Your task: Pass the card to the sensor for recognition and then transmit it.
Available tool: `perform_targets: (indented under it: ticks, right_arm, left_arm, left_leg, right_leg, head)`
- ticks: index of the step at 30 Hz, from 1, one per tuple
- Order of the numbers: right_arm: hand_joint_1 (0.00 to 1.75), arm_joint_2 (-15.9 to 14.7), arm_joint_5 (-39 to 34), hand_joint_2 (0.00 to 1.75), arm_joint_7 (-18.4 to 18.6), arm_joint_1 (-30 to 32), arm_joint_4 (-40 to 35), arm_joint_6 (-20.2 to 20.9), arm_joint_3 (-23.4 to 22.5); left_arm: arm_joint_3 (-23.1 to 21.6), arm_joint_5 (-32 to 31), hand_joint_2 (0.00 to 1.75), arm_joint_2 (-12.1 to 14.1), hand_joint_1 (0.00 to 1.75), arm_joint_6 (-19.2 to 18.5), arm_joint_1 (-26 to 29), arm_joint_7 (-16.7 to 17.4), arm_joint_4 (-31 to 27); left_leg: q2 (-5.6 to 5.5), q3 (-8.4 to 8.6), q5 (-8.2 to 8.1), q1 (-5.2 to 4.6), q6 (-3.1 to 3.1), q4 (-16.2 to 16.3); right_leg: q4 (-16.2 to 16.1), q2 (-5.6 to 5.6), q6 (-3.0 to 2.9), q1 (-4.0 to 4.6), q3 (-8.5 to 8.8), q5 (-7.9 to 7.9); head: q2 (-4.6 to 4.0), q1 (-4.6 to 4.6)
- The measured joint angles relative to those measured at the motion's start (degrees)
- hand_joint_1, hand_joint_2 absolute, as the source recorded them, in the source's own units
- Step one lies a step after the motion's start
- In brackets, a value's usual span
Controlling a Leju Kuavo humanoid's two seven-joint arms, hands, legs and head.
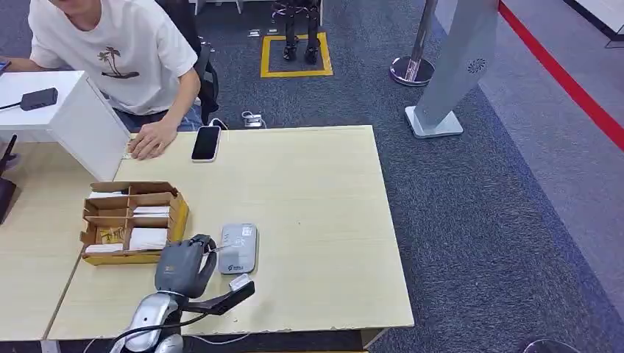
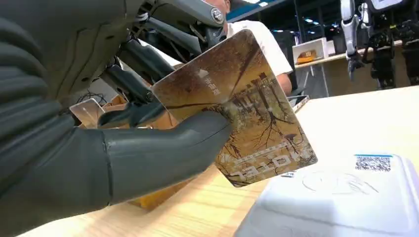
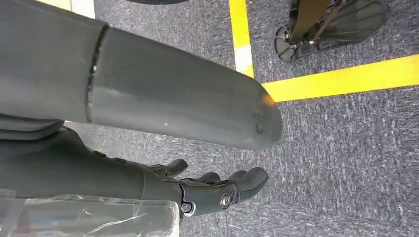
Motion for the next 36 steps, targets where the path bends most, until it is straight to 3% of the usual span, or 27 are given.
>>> perform_targets:
  ticks: [16, 27, 31, 36]
  right_arm:
    - [0.0, 0.0, 0.0, 0.0, 0.2, -0.04, 0.0, 0.0, 0.02]
    - [0.0, 0.0, 0.0, 0.0, 0.04, -0.05, -0.07, 0.09, 0.02]
    - [0.0, 0.0, 0.0, 0.0, 0.0, -0.04, -0.07, 0.11, 0.06]
    - [0.0, -0.02, 0.0, 0.0, 0.04, 0.21, -0.07, 0.2, 0.55]
  left_arm:
    - [-1.42, 2.3, 1.75, -2.8, 1.75, -0.94, 0.03, -1.97, 4.03]
    - [-2.43, 3.39, 1.75, -3.12, 1.75, 0.11, -0.19, -2.32, 5.09]
    - [-1.67, 4.29, 1.75, -1.05, 1.75, 1.27, -0.73, -2.82, 3.79]
    - [3.59, 3.96, 1.75, 3.55, 1.75, 2.71, -2.06, -0.02, -3.04]
  left_leg:
    - [-0.02, 0.02, 0.0, 0.0, 0.0, 0.0]
    - [-0.03, 0.06, 0.01, 0.0, 0.0, 0.0]
    - [-0.01, 0.07, 0.03, 0.04, -0.03, -0.01]
    - [-0.08, 0.04, 0.09, 0.12, -0.07, -0.01]
  right_leg:
    - [0.0, -0.02, 0.0, 0.0, 0.06, 0.0]
    - [0.0, -0.03, 0.0, 0.0, 0.12, 0.0]
    - [0.01, 0.0, -0.01, 0.03, 0.1, 0.01]
    - [0.05, -0.04, -0.02, 0.11, 0.06, 0.01]
  head:
    - [-0.02, 0.0]
    - [-0.02, -0.02]
    - [-0.02, 0.0]
    - [0.0, -0.04]
